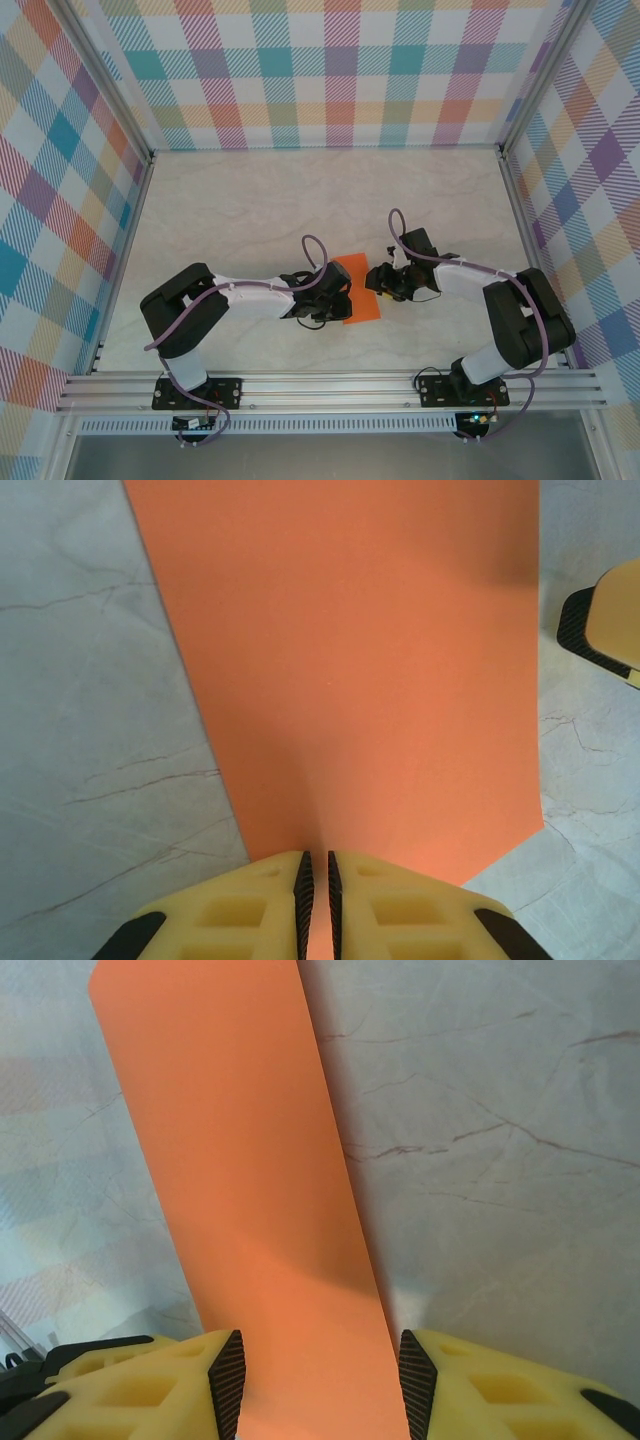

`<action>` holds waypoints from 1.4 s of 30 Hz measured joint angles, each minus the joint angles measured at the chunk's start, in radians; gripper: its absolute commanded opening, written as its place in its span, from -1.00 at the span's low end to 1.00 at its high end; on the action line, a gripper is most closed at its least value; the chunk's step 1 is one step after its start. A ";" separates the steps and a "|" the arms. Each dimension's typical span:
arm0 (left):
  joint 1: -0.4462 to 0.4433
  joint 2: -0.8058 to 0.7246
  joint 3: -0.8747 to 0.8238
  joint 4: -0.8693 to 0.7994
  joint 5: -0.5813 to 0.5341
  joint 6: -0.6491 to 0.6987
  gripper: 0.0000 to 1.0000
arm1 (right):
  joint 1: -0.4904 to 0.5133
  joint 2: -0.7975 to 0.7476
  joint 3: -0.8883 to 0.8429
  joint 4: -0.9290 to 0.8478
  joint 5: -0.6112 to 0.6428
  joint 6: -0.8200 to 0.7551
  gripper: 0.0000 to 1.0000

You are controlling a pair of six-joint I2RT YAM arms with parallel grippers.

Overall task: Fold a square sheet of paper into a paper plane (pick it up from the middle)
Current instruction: Third fold the triangle at the center of the table.

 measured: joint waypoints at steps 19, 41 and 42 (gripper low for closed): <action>0.000 0.000 0.000 0.000 0.001 0.000 -0.67 | -0.003 -0.070 -0.084 0.000 -0.059 -0.018 -0.14; 0.000 0.000 0.000 0.001 0.001 -0.001 -0.67 | -0.003 -0.127 -0.115 -0.020 -0.130 -0.018 -0.16; 0.000 0.000 0.000 0.001 0.001 -0.001 -0.67 | -0.003 -0.126 -0.115 -0.020 -0.129 -0.017 -0.17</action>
